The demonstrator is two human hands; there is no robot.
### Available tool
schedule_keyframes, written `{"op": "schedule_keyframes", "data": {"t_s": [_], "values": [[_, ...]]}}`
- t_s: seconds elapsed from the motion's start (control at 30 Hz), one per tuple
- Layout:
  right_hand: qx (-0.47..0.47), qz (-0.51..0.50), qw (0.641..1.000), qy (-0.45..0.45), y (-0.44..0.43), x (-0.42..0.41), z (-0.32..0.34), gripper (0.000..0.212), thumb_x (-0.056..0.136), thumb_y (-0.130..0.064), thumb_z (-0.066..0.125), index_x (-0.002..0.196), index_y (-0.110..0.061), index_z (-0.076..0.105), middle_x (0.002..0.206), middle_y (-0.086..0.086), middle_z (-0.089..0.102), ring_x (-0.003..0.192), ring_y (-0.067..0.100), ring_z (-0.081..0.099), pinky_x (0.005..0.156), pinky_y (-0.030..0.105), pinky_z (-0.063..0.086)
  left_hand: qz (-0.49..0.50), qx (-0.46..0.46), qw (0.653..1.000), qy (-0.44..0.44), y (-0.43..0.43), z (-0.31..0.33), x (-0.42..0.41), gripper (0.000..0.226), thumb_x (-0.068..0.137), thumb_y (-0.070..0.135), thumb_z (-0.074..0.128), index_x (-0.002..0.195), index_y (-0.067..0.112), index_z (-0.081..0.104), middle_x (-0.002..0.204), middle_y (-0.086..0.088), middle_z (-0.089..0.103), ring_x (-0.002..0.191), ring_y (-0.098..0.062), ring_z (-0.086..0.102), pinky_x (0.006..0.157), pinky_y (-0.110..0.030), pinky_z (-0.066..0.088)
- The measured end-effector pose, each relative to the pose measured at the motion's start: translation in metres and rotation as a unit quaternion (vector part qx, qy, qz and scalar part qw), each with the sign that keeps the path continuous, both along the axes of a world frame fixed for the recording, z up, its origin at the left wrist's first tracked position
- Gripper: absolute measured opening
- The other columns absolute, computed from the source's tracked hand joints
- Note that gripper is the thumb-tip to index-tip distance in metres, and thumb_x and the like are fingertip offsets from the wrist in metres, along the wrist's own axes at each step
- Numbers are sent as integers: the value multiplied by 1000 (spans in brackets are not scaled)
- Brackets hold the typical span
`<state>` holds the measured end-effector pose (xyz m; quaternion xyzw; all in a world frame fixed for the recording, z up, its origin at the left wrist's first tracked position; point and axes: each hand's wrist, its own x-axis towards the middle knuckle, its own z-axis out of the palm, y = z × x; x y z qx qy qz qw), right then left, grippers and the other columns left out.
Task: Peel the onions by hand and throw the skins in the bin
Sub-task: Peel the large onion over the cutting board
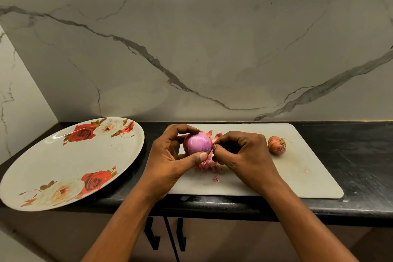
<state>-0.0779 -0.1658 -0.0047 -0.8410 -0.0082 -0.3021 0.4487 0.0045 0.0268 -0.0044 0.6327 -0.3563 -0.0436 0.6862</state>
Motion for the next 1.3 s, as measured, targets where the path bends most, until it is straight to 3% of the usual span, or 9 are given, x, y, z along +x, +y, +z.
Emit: {"op": "schedule_keyframes", "data": {"t_s": [0.3,0.53,0.63,0.73,0.83,0.9,1.0,1.17,1.3], "values": [[44,-30,999,3,-1,1,1,11,88,-10,78,84,-20,81,71,-7,77,67,11,77,68,44,66,-52,-45,995,73,5,-2,5,50,82,5,76,130,12,63,126,-5,69,116,-38,68,90,-44,63],[5,-46,999,-6,-3,2,-1,17,89,-10,78,98,-24,84,87,-16,79,81,0,76,77,31,65,-47,-54,990,121,3,-1,6,48,86,14,71,133,11,61,128,-6,67,122,-38,66,96,-58,59],[10,-47,999,4,0,2,1,18,94,-16,73,105,-26,84,89,-17,79,83,1,75,77,34,65,-43,-35,992,110,3,-2,6,46,86,13,72,131,14,64,127,-4,69,122,-37,67,94,-51,61],[20,-40,999,3,1,1,1,14,97,-21,72,93,-24,86,80,-12,79,75,8,76,70,42,64,-40,-22,995,91,2,-2,6,48,83,14,80,129,18,69,128,-7,70,119,-36,69,92,-44,61],[51,-26,998,-11,0,0,3,10,94,-20,78,87,-19,85,77,-9,79,72,9,77,68,40,65,-46,-24,995,87,2,-3,6,51,81,18,81,131,15,70,130,-12,70,119,-36,69,94,-44,60],[98,-4,995,-14,-1,0,3,7,91,-11,81,94,-17,84,84,-5,81,77,10,79,70,39,67,-49,-23,994,90,2,-3,6,50,84,14,79,133,13,69,131,-11,71,122,-35,68,98,-46,60],[139,24,990,2,-4,1,0,25,89,-4,81,112,-15,80,101,-2,81,89,14,80,77,40,67,-46,-14,995,85,1,-4,7,49,87,11,73,135,12,67,132,-9,71,125,-32,66,102,-49,58],[128,80,988,32,-3,2,-1,33,92,-22,81,124,-20,78,116,-6,79,105,12,77,89,42,65,-59,4,995,80,2,-4,8,49,91,12,70,140,14,65,136,-12,69,128,-34,65,106,-51,54],[114,83,989,46,-3,0,1,37,89,-24,84,126,-20,77,117,-6,79,107,8,76,91,39,64,-61,31,995,69,2,-5,9,50,93,16,70,142,18,63,138,-9,68,130,-31,64,106,-49,55]]}}
